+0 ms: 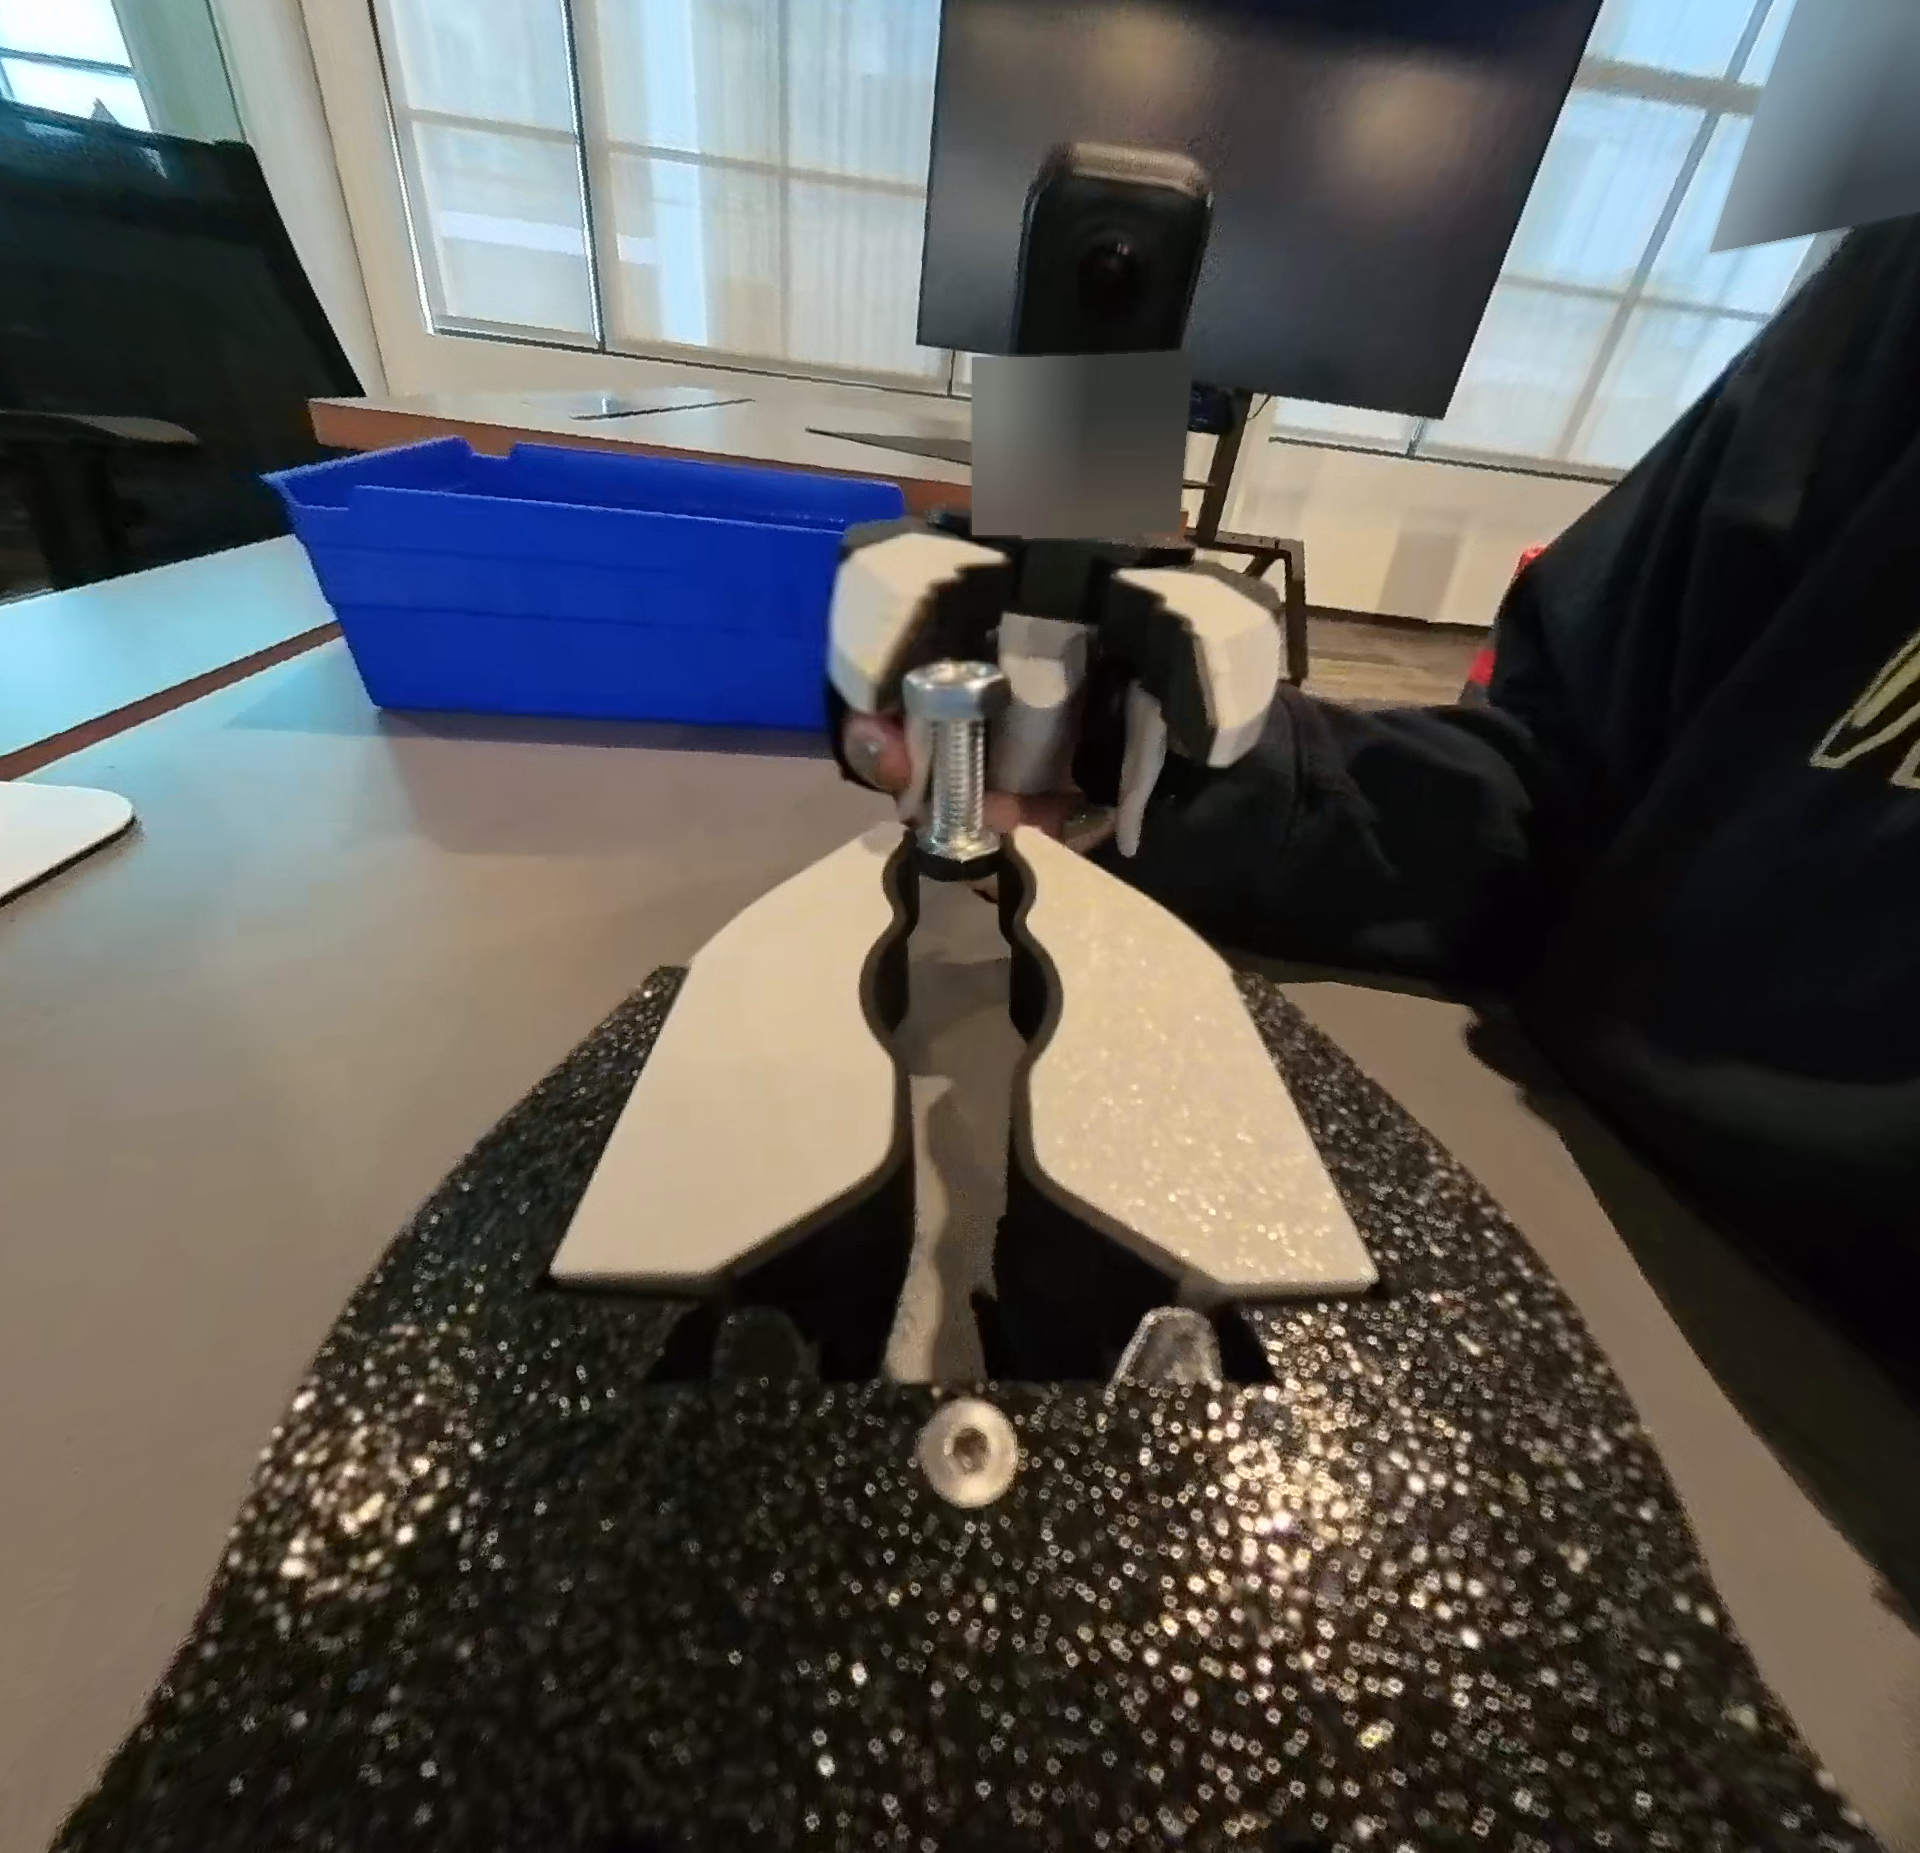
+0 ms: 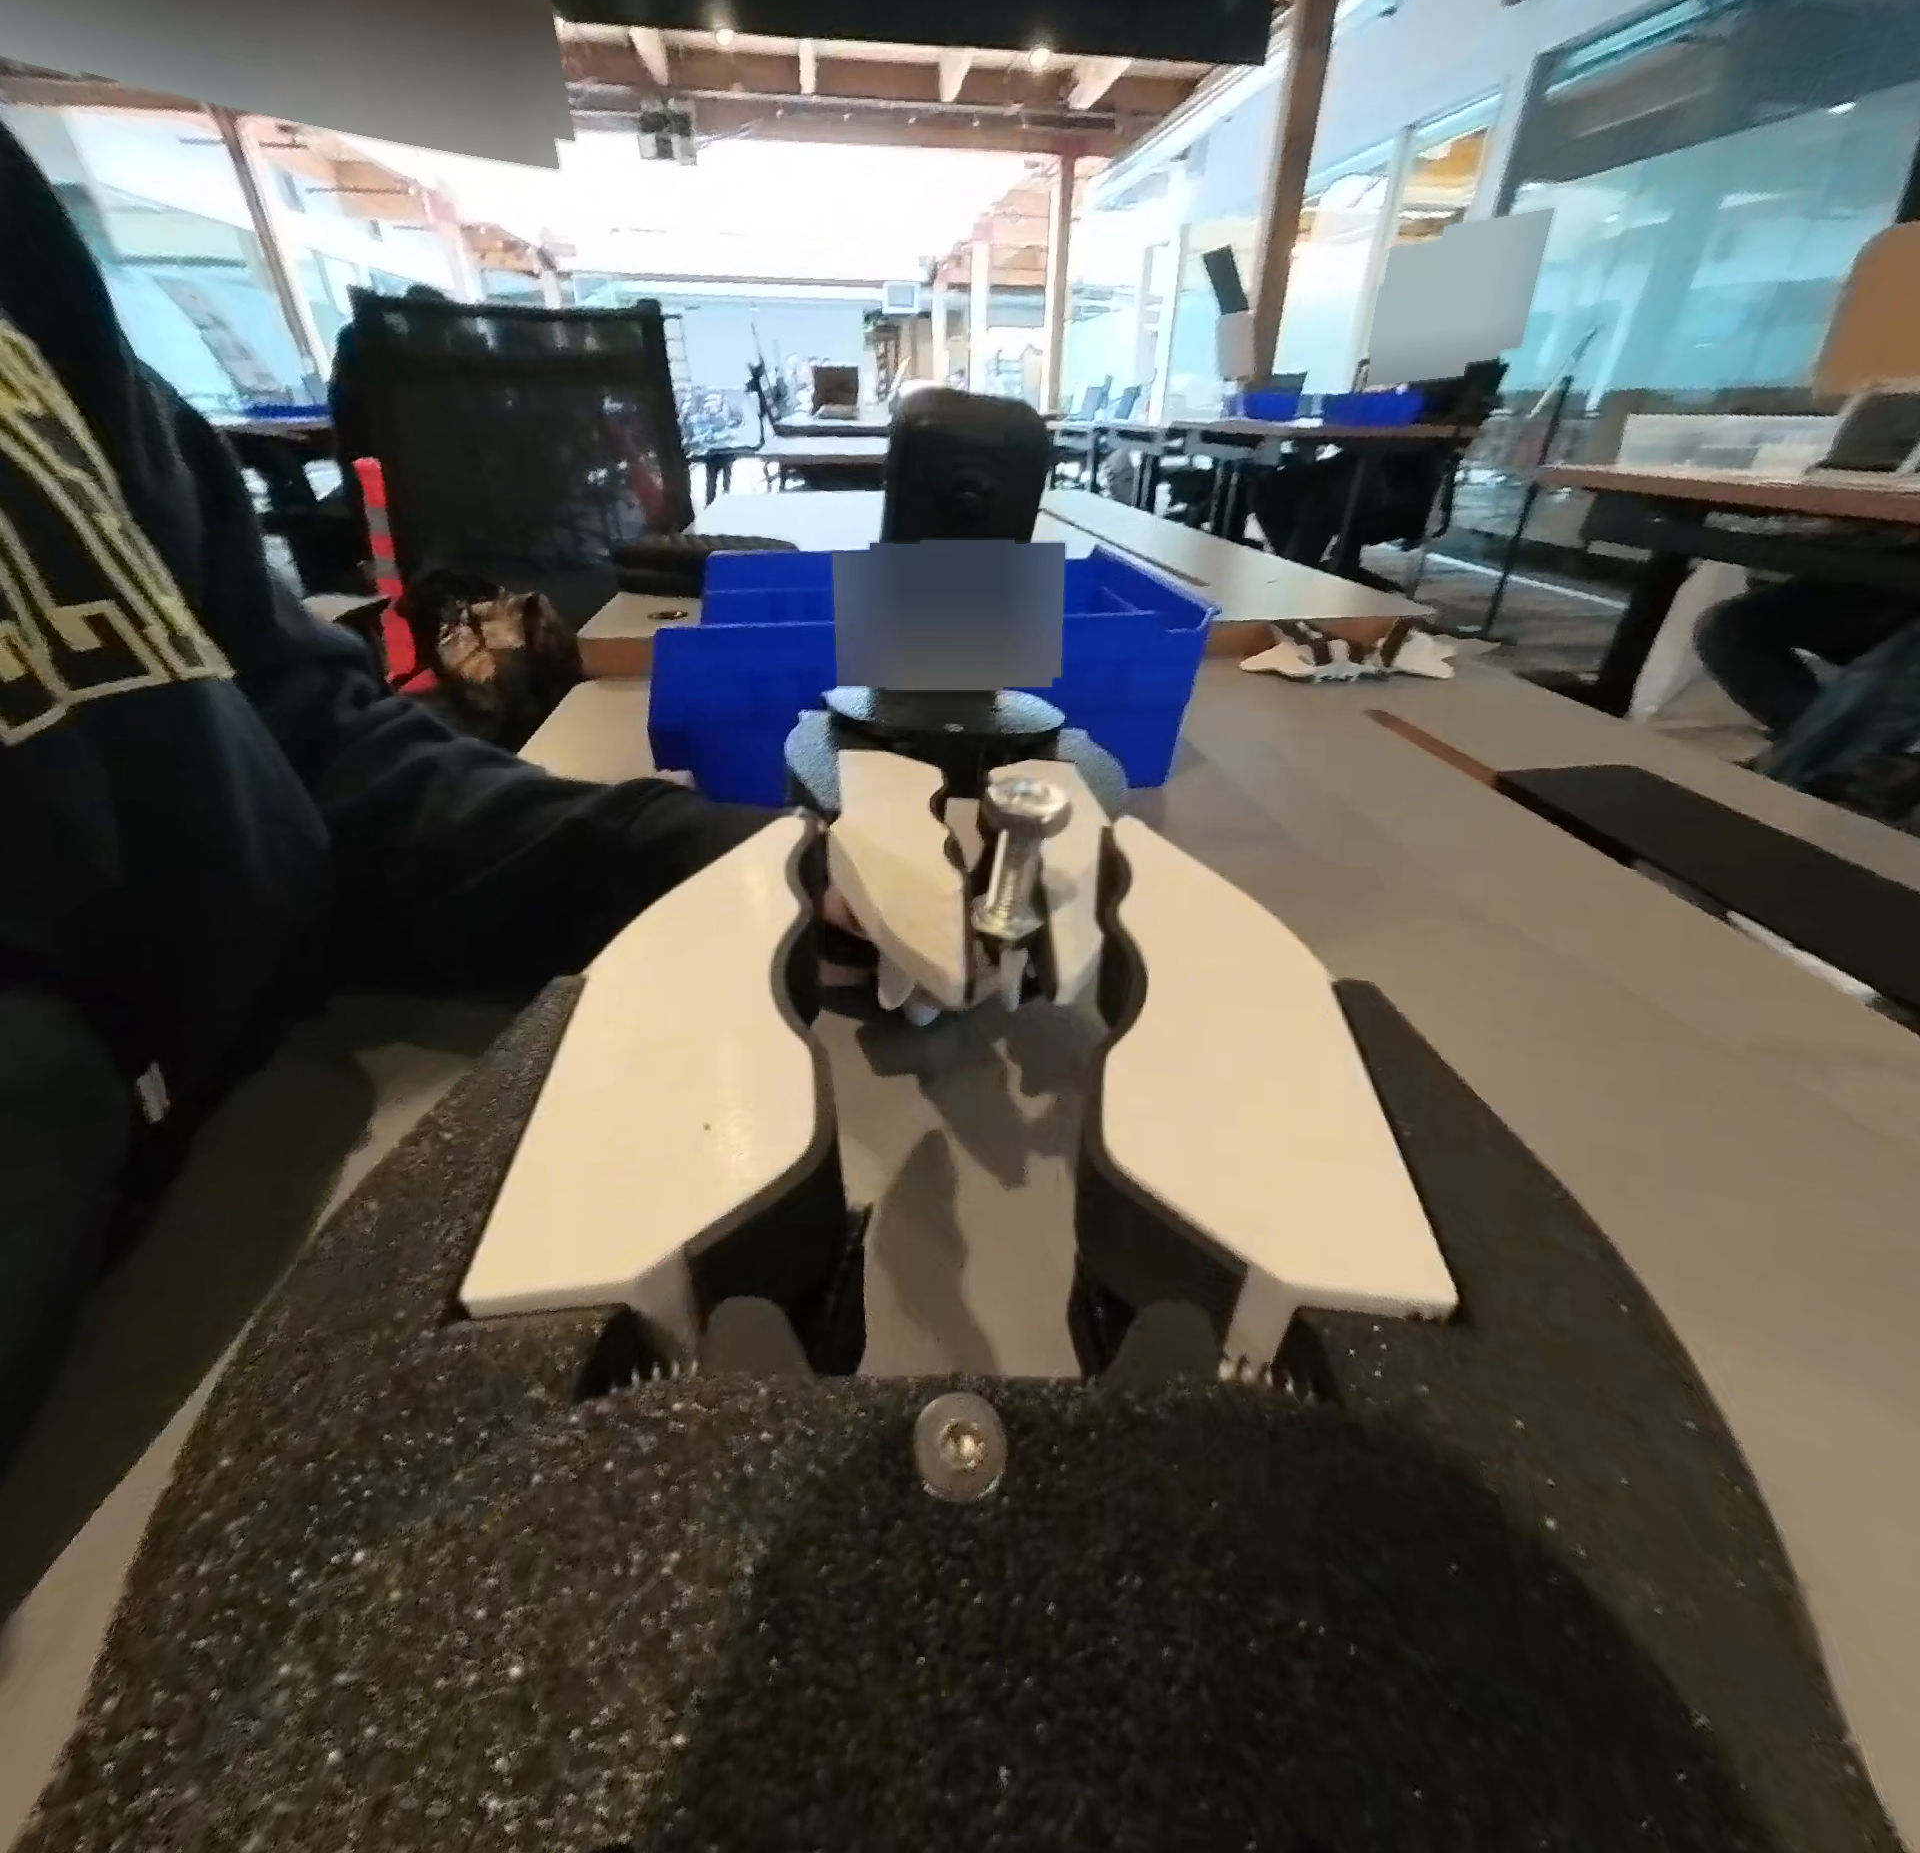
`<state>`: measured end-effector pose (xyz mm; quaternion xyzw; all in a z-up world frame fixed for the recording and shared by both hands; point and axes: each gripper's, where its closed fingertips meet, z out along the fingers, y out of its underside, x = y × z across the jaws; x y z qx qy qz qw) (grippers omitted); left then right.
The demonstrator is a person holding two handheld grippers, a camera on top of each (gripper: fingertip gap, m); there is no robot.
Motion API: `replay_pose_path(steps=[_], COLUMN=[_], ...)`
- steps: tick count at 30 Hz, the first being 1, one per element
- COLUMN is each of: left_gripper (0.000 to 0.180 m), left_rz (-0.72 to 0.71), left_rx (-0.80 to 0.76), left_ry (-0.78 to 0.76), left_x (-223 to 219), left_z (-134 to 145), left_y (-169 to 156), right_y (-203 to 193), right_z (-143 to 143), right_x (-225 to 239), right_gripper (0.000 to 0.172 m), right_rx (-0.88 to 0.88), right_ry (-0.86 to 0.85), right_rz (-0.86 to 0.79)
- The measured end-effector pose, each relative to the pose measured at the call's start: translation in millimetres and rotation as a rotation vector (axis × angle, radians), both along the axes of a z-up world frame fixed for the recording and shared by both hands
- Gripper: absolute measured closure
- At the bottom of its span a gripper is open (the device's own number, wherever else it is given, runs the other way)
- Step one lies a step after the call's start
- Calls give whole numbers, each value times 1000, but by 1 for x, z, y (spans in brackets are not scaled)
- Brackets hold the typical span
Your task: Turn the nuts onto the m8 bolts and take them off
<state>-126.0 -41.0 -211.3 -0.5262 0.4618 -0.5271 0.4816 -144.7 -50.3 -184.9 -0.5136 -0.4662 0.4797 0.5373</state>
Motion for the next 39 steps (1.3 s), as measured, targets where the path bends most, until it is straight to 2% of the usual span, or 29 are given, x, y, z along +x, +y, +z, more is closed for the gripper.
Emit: replay_pose_path(steps=[3, 7, 11, 13, 15, 18, 24, 29, 32, 39], left_gripper=[167, 167, 167, 167, 167, 167, 167, 167, 167, 167], left_rz=[-34, -58, -34, -10, -29, -70, -98, -52, -52, -28], left_rx=[27, 39, 5, -19, -37, -4, 11, 25, 5, 4], left_ry=[57, 93, 17, -25, -44, 33, 82, 57, 41, 22], left_x=[6, 11, 4, 0, -2, 7, 12, 10, 10, 8], left_z=[-7, -11, -2, 3, 5, -4, -10, -7, -5, -2], left_y=[-7, -13, -6, -1, -2, -11, -17, -13, -13, -10], right_y=[0, -11, -9, -8, 0, -3, -19, -16, -12, -9], right_z=[-2, -4, -5, -2, 4, 2, -6, -10, -9, 2], right_x=[-9, -22, -6, 6, 10, -1, -22, 2, 5, -6], right_gripper=[109, 108, 121, 136, 126, 116, 114, 131, 135, 115], right_rx=[7, 25, 18, -11, -18, 6, 27, -51, -40, 19], right_ry=[-9, -21, -31, -15, 23, 12, -33, -78, -49, 32], right_rz=[-20, 32, 46, 70, 17, 7, 76, 126, 98, 27])
